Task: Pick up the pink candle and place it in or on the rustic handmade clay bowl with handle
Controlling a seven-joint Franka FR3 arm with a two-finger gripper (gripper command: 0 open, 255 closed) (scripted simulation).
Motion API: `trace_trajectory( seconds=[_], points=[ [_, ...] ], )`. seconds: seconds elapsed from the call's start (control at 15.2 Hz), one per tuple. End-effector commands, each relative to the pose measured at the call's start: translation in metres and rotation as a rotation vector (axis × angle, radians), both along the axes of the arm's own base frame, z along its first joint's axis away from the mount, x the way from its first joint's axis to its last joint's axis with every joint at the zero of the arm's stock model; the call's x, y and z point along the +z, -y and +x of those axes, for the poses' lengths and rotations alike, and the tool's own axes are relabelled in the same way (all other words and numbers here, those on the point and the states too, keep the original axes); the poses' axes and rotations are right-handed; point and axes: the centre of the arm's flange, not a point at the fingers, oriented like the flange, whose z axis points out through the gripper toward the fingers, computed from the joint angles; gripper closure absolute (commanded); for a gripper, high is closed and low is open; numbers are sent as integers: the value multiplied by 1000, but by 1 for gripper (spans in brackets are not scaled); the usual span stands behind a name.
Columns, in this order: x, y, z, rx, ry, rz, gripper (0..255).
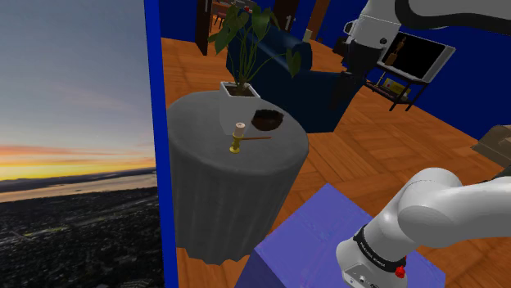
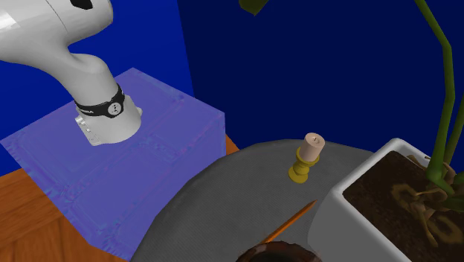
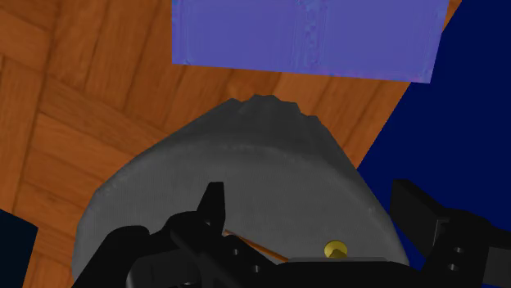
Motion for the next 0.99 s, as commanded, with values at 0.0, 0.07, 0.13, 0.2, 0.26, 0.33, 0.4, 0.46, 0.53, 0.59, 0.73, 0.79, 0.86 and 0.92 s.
trace_trajectory(
  seconds=[0.0,0.07,0.13,0.2,0.26,0.33,0.4,0.46,0.53,0.59,0.73,0.79,0.86,0.92],
  points=[
    [0,0,0,0,0,0,0],
    [-8,-5,9,-8,1,2,0],
    [-16,-10,18,-16,2,4,0],
    [-24,-15,27,-23,3,6,0],
    [-33,-19,36,-31,3,8,0],
    [-41,-24,45,-39,4,10,0],
    [-49,-29,54,-47,5,12,0],
    [-57,-34,63,-54,6,14,0],
    [-65,-38,72,-62,7,16,0],
    [-73,-43,81,-70,8,18,0],
    [-89,-51,100,-86,9,23,0],
    [-97,-56,109,-93,10,25,0],
    [-105,-60,119,-101,11,27,0],
    [-113,-64,128,-109,12,29,0]
  ],
)
